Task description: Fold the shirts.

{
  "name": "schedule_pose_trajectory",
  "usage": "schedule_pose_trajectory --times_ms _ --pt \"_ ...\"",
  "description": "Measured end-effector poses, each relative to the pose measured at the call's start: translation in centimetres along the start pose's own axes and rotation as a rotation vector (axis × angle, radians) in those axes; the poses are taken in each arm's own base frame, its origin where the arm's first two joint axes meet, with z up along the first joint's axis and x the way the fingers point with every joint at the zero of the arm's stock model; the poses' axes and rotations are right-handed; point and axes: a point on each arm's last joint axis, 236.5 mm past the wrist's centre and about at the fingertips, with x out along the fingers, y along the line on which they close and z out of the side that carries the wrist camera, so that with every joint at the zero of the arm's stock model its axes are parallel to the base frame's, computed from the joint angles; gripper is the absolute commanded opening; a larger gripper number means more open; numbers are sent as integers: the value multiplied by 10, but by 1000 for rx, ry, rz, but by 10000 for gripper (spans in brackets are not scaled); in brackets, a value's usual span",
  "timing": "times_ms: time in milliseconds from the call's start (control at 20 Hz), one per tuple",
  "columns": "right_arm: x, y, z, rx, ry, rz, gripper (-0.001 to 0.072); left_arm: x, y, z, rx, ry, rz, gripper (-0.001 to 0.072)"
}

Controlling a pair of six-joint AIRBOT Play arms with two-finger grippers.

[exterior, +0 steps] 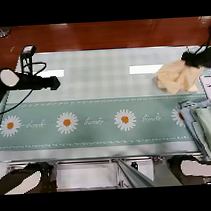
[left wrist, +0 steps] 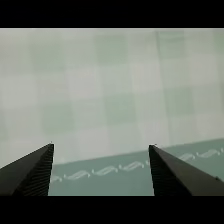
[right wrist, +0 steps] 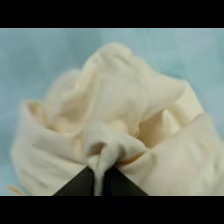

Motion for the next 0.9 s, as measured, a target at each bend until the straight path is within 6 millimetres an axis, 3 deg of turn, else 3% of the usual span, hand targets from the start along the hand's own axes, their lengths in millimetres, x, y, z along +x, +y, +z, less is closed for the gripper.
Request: schedule_pose_trajectory --times_ms 150,250,400,550,650,750,800,900 --pt "-101 58 66 -107 -242 124 23 -38 -4 -27 13 63 -8 700" --pt "-171 91 88 -180 -382 187 23 -63 -15 -49 8 58 -35 699" --pt "-262 128 101 -257 -556 273 22 -87 -32 -77 -11 23 -86 699" --pt "-332 159 95 -329 -675 355 23 -97 -44 -95 -50 -22 -125 700" --pt "-364 179 82 -379 -715 415 23 -98 -47 -103 -68 -36 -139 699" --pt "-380 202 64 -428 -709 483 23 -96 -49 -107 -83 -41 -148 699" --pt "-379 216 51 -458 -677 521 23 -95 -50 -108 -87 -46 -151 700" --pt "-359 252 16 -527 -561 602 23 -94 -50 -104 -100 -70 -157 699"
